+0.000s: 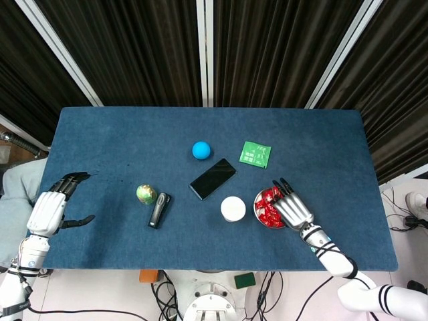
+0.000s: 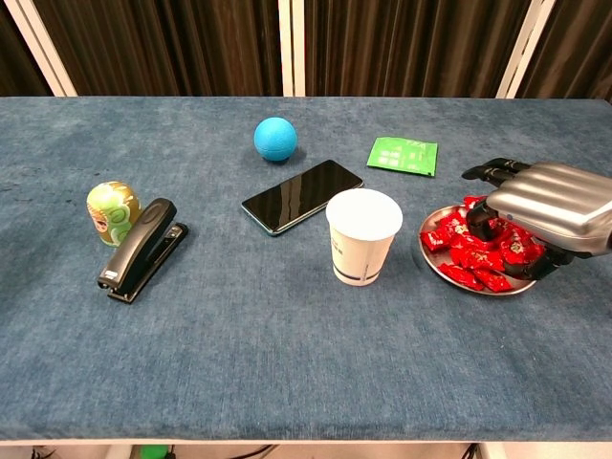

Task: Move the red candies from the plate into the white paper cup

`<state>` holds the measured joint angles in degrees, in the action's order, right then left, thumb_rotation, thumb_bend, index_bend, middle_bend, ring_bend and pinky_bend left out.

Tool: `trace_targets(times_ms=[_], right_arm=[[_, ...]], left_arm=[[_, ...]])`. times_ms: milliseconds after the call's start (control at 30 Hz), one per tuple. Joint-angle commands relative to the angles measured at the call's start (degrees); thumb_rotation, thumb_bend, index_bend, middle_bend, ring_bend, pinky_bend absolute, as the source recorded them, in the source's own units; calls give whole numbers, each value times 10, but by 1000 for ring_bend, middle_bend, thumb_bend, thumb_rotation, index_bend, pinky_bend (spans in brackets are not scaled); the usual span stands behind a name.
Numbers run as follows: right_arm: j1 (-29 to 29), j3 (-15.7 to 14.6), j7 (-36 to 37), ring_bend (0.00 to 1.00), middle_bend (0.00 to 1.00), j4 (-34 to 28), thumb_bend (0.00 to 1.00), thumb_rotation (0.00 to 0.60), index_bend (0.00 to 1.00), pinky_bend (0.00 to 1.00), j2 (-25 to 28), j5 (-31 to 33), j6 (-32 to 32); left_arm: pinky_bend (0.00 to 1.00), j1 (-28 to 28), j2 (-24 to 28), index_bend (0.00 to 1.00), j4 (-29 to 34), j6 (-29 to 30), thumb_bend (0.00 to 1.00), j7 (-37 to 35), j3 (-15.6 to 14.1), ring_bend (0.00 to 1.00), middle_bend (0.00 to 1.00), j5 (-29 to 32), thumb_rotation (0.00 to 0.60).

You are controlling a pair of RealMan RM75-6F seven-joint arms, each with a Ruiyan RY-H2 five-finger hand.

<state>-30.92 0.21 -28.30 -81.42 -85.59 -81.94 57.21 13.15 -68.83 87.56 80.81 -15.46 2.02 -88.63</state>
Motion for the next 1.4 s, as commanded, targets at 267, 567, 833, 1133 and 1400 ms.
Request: trace_targets(times_ms=[267, 567, 833, 1133, 1400], right_arm=[[-3, 2, 7, 0, 488, 5, 417, 600, 646, 0, -3, -3, 4], [-3, 3, 17, 14, 526, 8, 447, 600, 708, 0, -2, -13, 13], [-4, 5, 18, 33, 553, 0, 461, 600, 740, 0, 5, -18, 20], [-4, 8, 15, 34, 573, -12, 467, 600, 772, 0, 14, -19, 27], [0, 7, 13, 49, 591, -26, 469, 600, 790, 0, 30, -24, 38]], left_arm=[[248, 0, 0, 178, -2, -3, 60, -1, 1, 125, 155, 2, 600], [248, 0, -2, 179, -6, -6, 61, -5, 1, 125, 155, 5, 600], [248, 0, 0, 179, -5, -4, 61, -5, 2, 125, 155, 4, 600], [248, 0, 0, 178, -3, -5, 61, -5, 2, 125, 155, 3, 600], [248, 1, 0, 179, -3, -6, 61, -4, 2, 125, 155, 3, 600]])
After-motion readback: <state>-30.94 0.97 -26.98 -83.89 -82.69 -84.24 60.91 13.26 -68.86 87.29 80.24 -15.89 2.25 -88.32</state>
